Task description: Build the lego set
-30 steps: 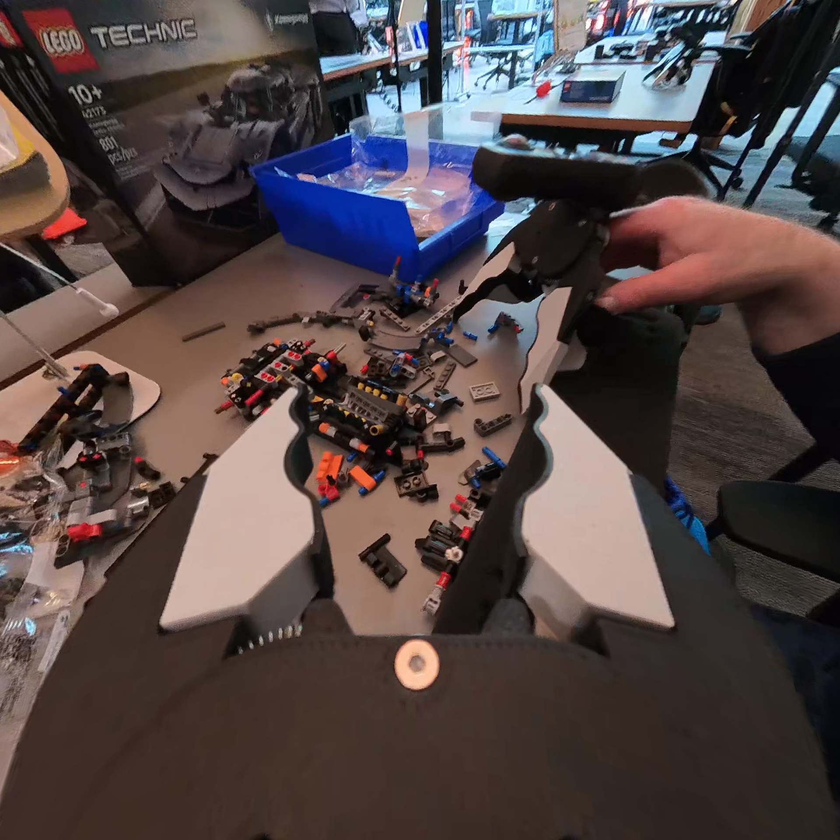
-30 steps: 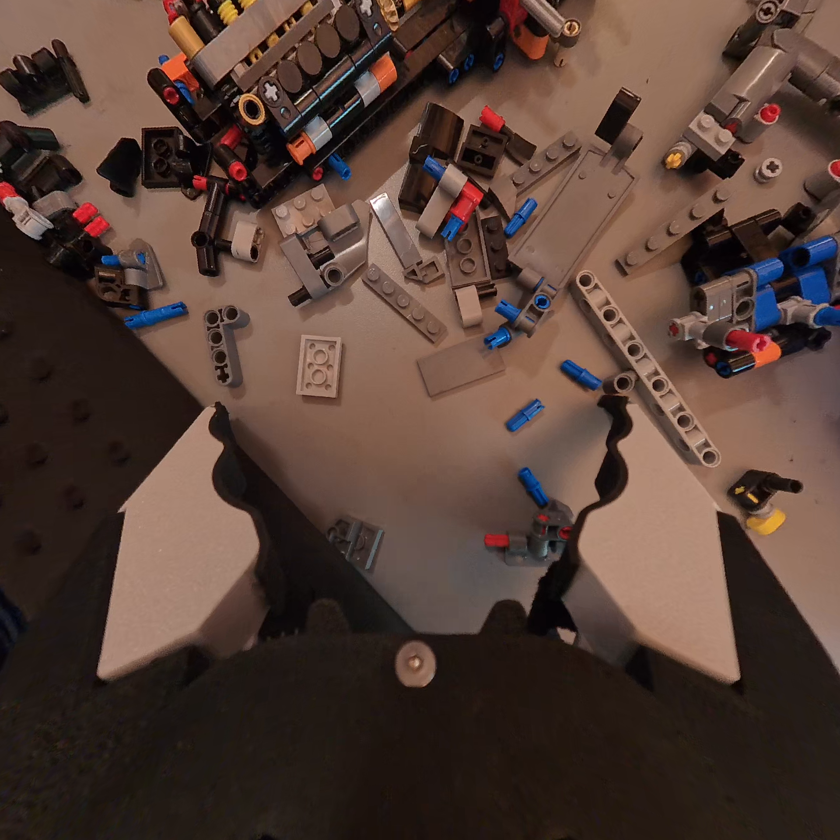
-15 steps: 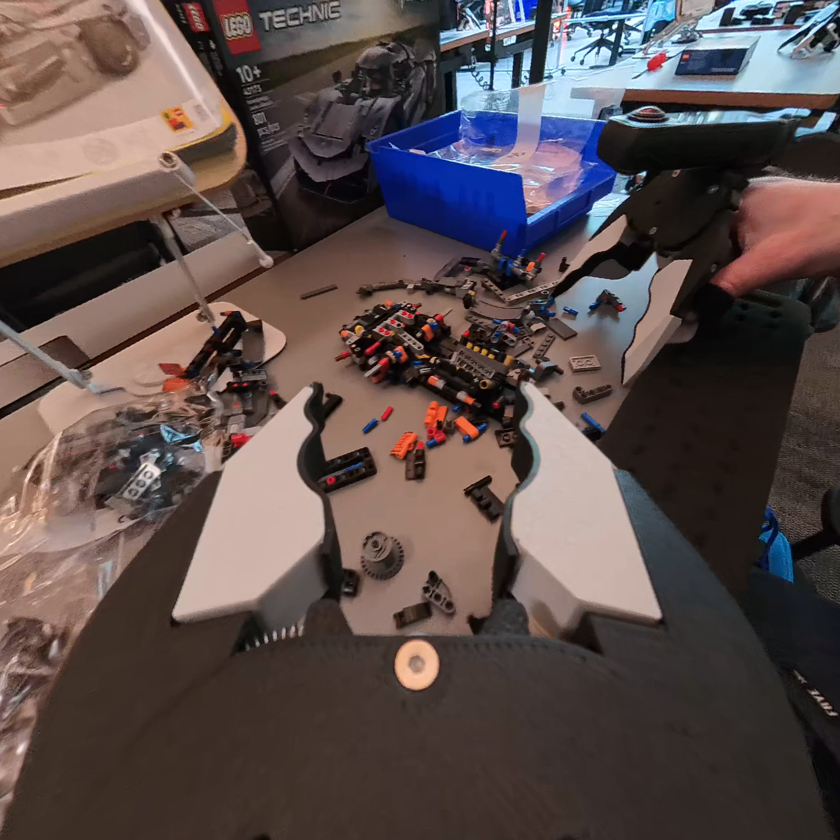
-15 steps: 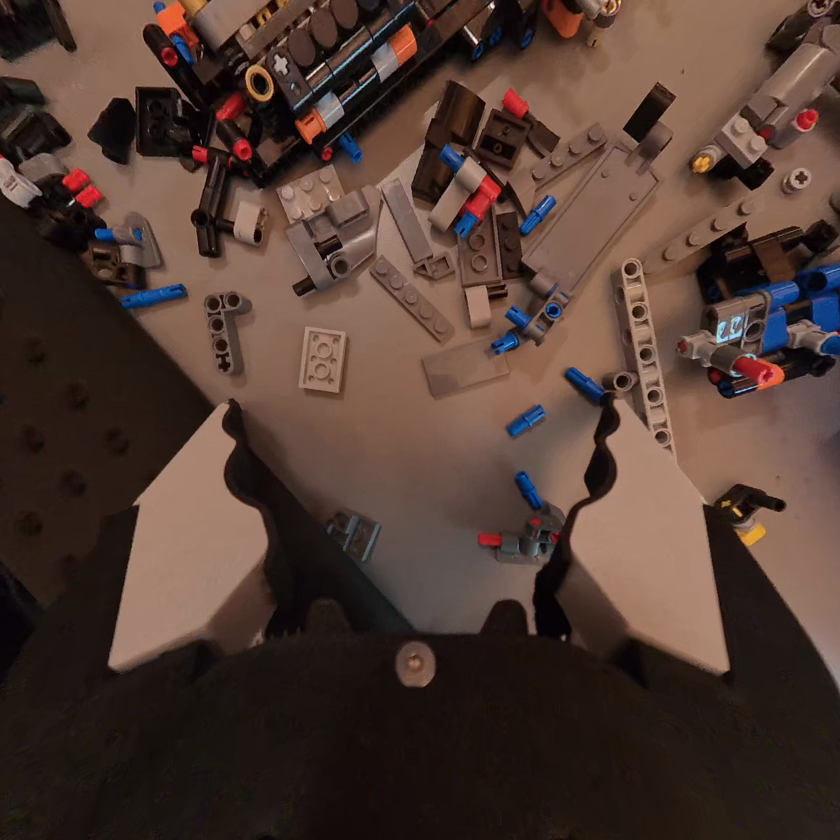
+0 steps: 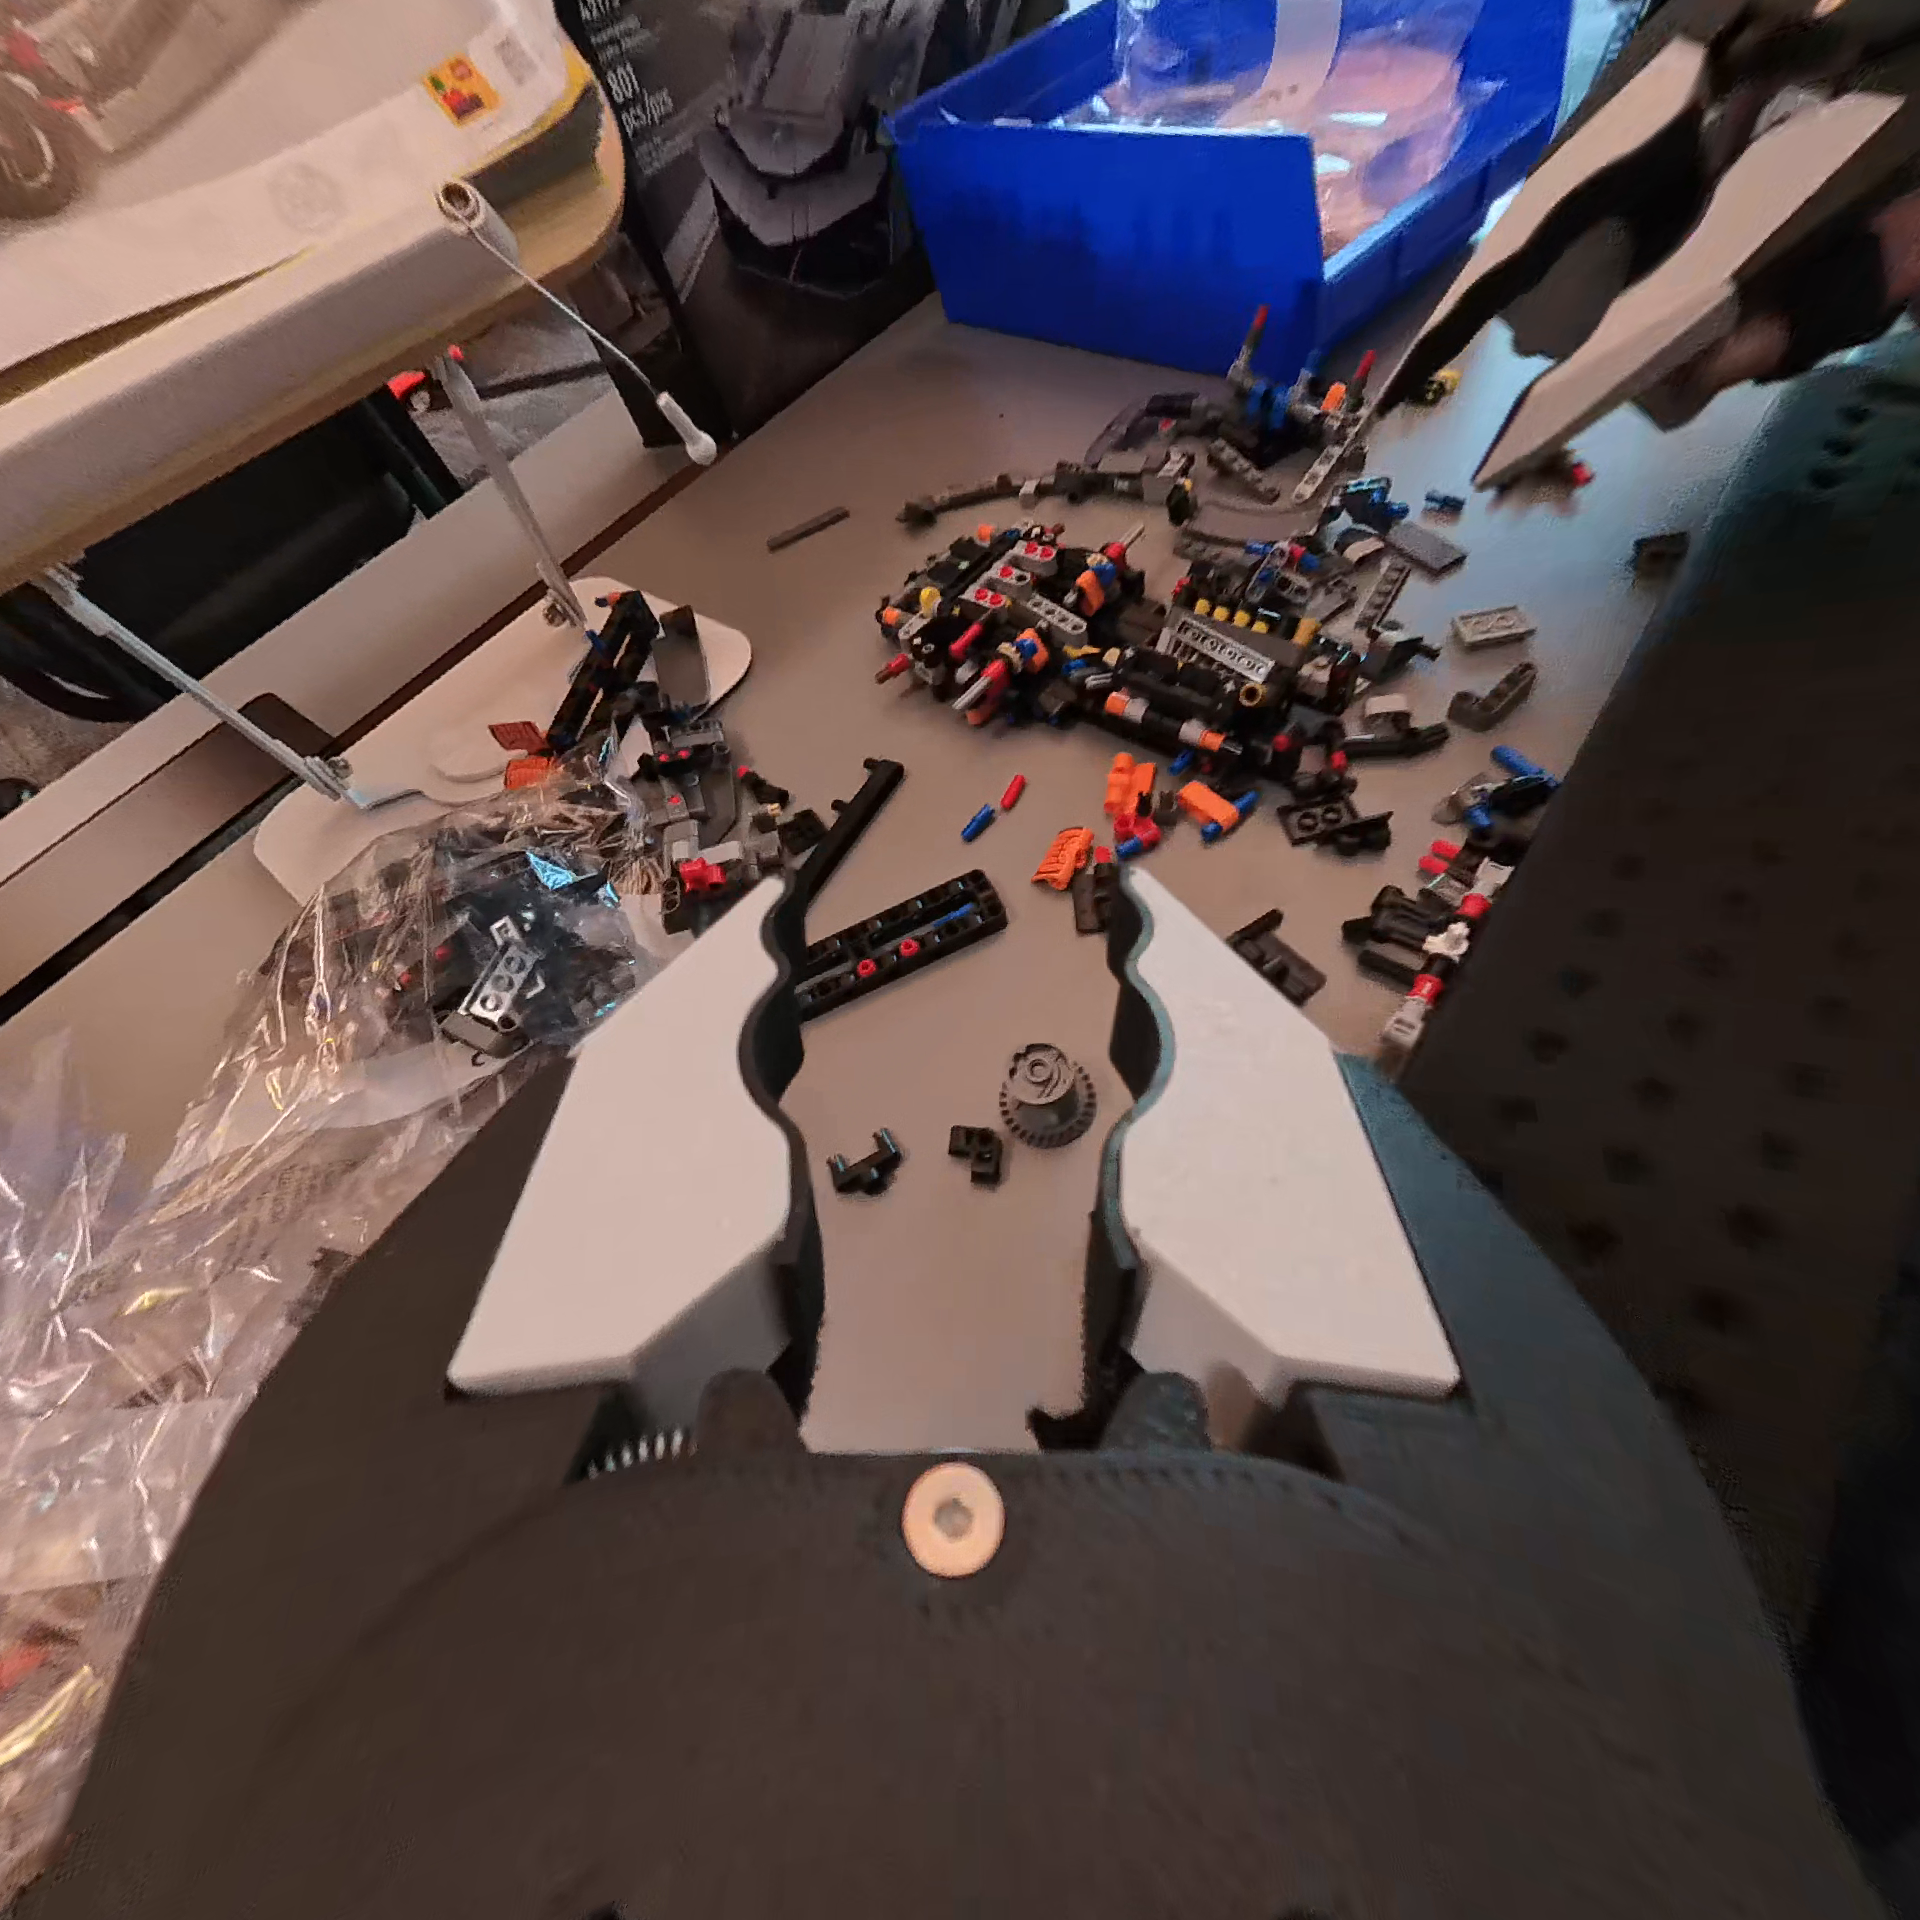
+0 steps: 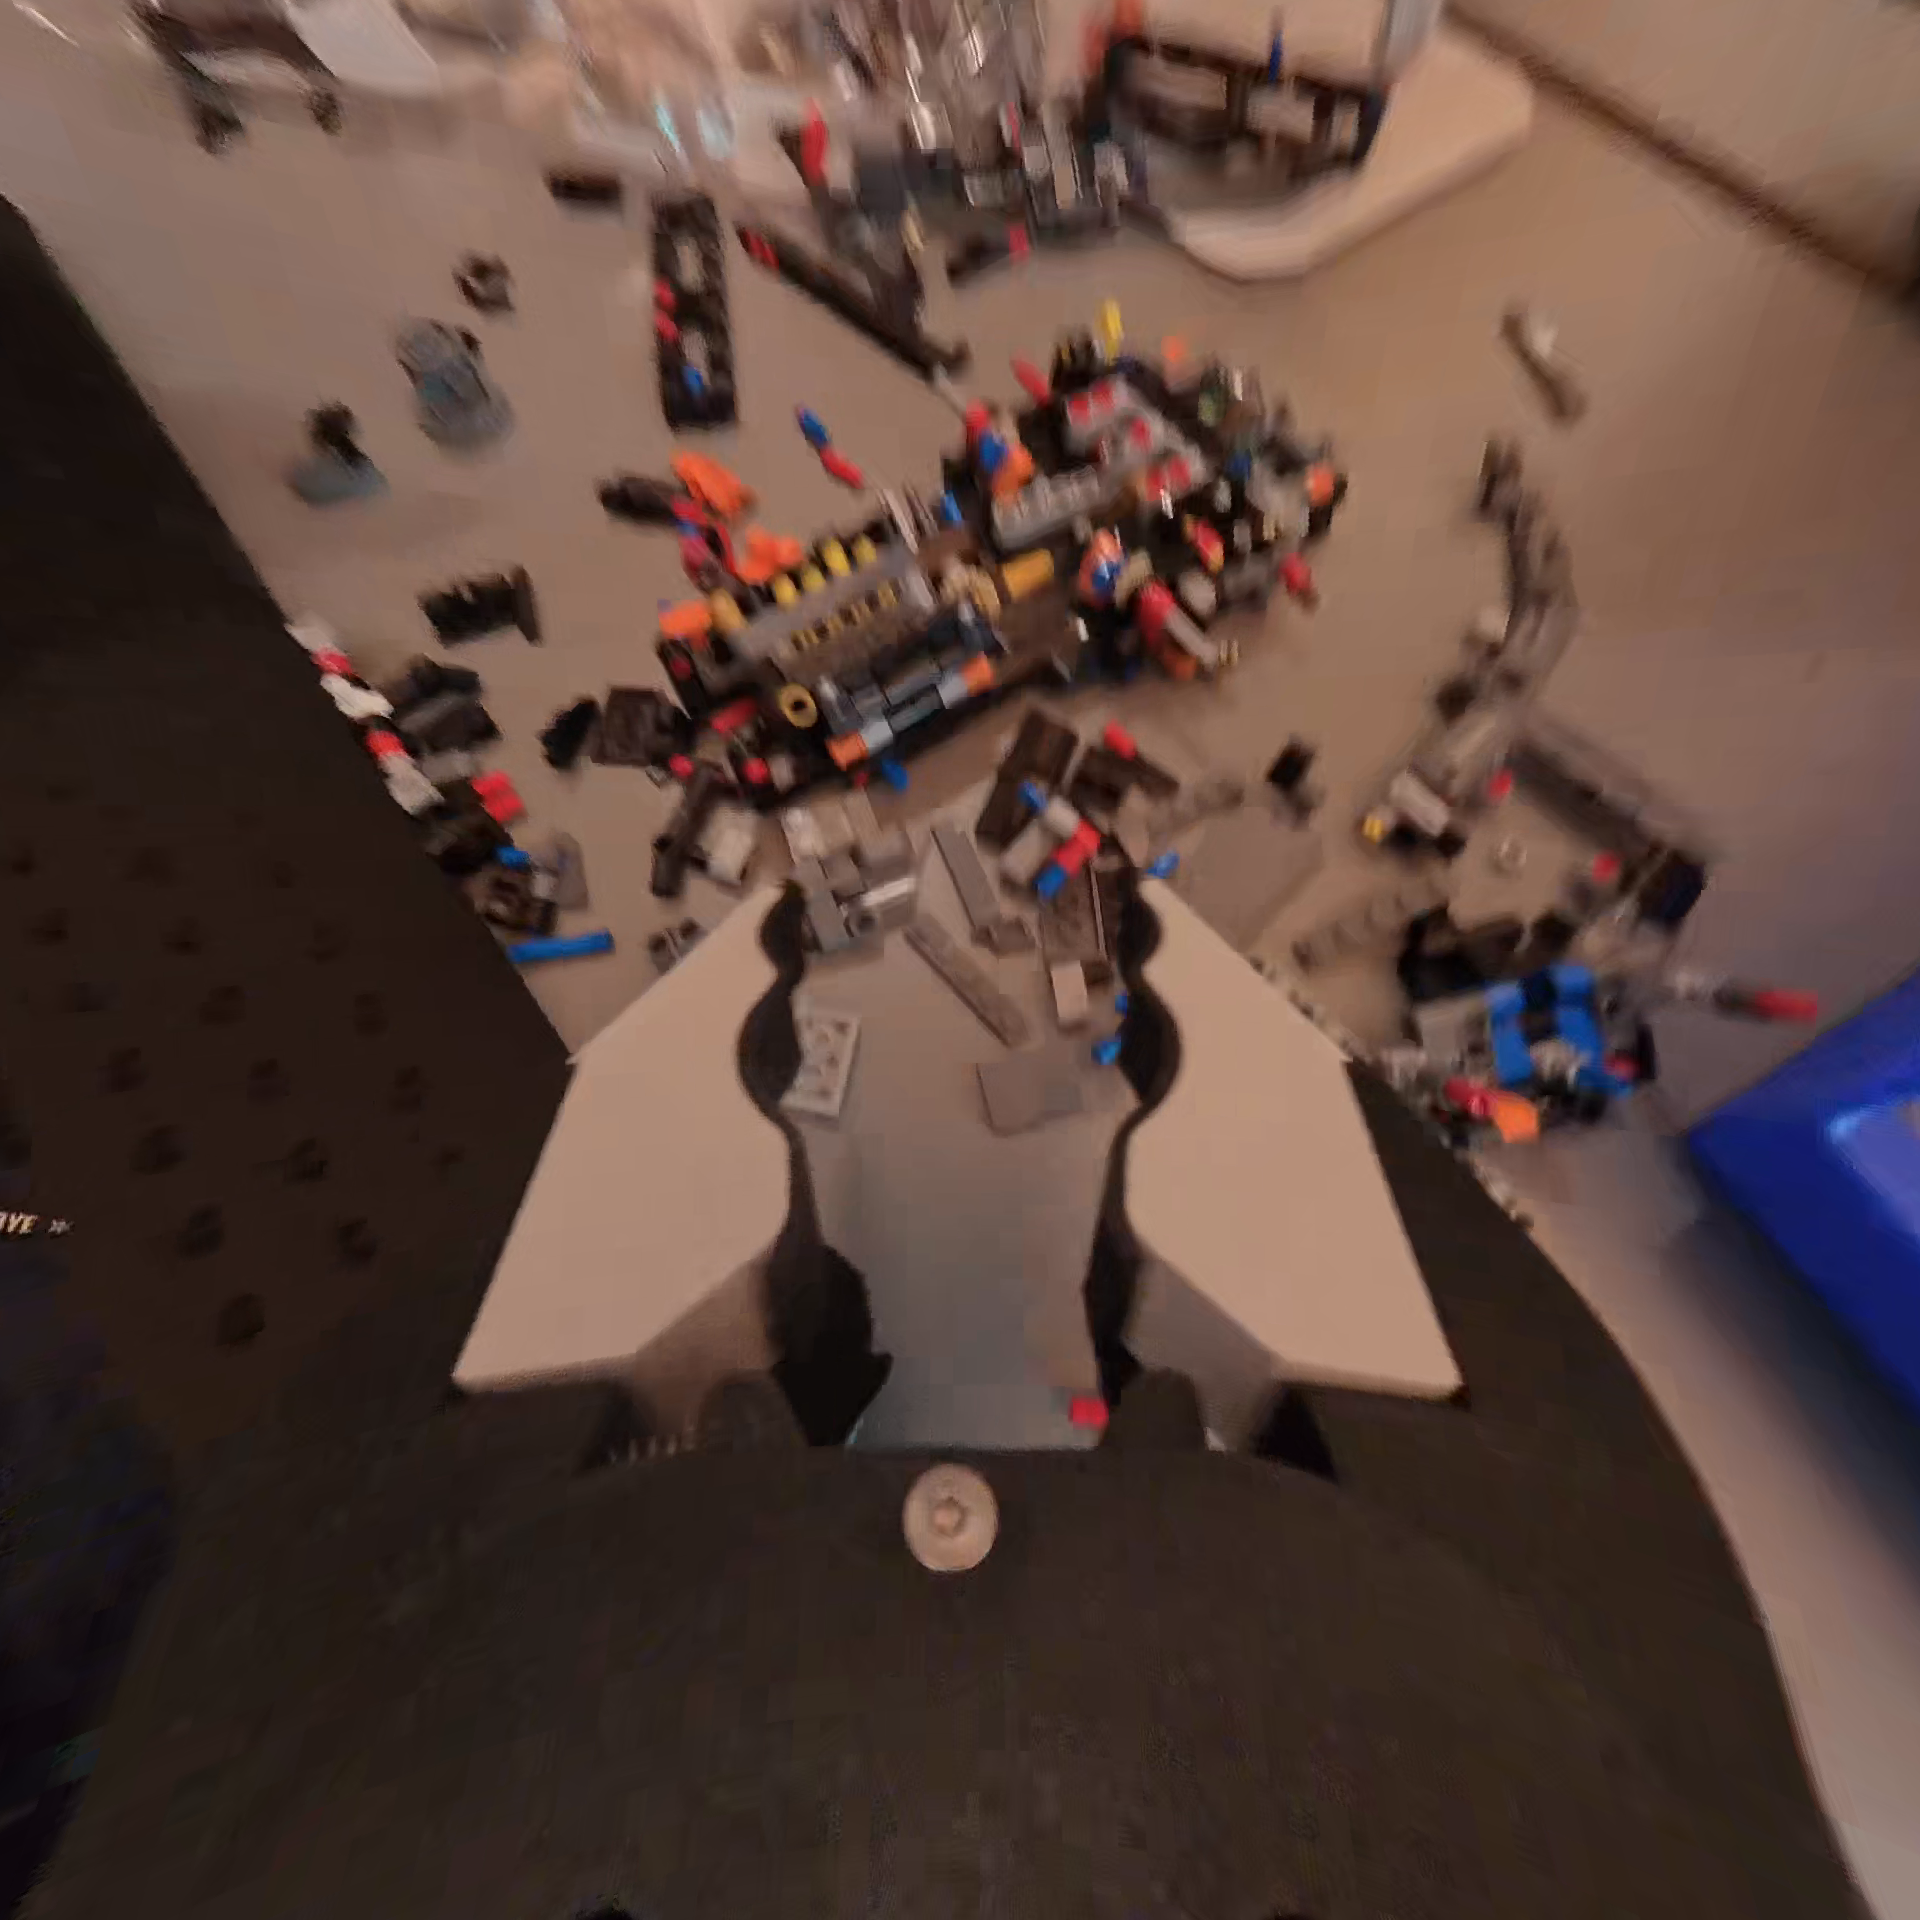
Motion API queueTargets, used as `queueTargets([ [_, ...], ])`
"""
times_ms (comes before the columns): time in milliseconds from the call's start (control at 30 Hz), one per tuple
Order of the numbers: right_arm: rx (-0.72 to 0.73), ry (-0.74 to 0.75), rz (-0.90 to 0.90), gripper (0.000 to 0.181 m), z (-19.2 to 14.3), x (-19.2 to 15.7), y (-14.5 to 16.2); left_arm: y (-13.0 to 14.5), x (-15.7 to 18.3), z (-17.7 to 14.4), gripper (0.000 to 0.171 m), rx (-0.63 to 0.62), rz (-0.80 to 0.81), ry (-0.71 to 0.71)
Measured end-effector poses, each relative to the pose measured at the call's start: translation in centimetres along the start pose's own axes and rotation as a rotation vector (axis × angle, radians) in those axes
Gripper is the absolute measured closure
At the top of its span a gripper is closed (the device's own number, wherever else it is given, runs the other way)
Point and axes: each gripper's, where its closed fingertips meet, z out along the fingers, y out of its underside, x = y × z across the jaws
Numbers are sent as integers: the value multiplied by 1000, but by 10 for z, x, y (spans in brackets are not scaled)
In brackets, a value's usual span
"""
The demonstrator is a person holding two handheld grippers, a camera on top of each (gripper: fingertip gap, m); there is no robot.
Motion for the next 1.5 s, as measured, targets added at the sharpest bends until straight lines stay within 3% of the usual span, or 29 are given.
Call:
queueTargets([
  [100,32,-85,-79,143,4,-20,-19,-1,9,15,117,-30,9,65],
  [200,-38,-75,-136,133,22,-22,-20,-6,30,41,121,-63,36,135],
  [333,-166,-128,-82,118,49,-21,-7,-4,62,86,118,-165,101,219],
  [467,-151,-138,-87,115,59,-22,-18,-2,83,121,113,-267,121,278],
  [567,-230,-148,-46,122,68,-19,-10,1,94,134,105,-319,86,328],
  [733,-205,-253,-39,139,82,-40,-19,13,84,139,110,-357,35,307],
  [867,-191,-278,-81,140,87,-46,-24,20,70,133,119,-357,-3,296],
  [1067,-121,-238,-314,108,91,-41,-38,17,69,131,121,-332,33,307],
  [1267,-192,-302,-351,121,106,-47,-29,19,64,134,131,-336,75,281],
  [1400,-172,-331,-307,119,104,-50,-30,3,71,135,135,-261,113,300],
  [1500,-216,-306,-349,112,109,-46,-20,9,78,144,145,-291,136,318],
])
